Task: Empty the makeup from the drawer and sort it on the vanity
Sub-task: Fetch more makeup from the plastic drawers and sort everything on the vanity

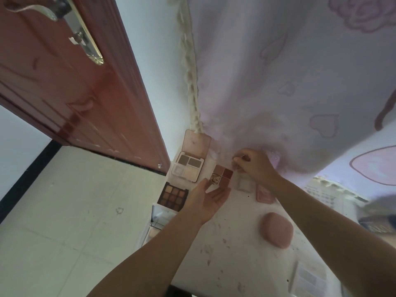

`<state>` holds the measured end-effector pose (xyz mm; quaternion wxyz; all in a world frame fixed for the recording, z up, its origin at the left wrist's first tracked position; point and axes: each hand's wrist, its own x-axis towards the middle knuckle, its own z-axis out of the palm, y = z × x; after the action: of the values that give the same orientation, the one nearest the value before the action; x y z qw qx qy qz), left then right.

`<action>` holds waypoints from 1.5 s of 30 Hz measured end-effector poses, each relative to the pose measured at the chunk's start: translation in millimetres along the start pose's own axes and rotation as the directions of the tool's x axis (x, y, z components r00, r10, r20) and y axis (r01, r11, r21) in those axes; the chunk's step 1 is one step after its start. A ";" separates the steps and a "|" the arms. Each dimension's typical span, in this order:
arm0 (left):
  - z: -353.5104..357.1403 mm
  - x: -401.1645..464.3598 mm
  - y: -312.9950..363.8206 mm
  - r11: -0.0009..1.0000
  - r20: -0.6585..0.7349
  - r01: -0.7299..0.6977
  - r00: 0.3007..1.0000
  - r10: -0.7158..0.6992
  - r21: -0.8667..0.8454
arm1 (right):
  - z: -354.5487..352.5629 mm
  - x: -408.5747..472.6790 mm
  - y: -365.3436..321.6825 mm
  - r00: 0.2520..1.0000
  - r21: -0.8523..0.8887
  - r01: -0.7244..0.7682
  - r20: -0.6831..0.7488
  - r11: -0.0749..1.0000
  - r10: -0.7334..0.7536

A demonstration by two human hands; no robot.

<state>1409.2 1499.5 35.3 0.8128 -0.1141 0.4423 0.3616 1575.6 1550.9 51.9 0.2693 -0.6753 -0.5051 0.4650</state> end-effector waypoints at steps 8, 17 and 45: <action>3.7 25.5 11.0 0.995 -0.102 -0.092 0.991 0.088 -0.036 | 19.0 44.1 1.7 0.976 -0.401 0.178 -0.044 0.899 -0.213; 7.9 22.4 10.1 0.994 -0.125 -0.096 0.987 0.102 0.049 | 24.5 42.8 2.5 0.986 -0.425 0.096 -0.087 0.900 -0.146; -9.7 -13.8 -35.3 0.888 -0.044 0.005 0.999 0.017 0.460 | -2.6 -64.2 48.4 0.997 -0.190 0.052 0.072 0.980 -0.039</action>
<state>1422.6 1462.7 35.9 0.8050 0.0744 0.5345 0.2463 1595.2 1474.6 35.5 0.1965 -0.6702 -0.5717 0.4305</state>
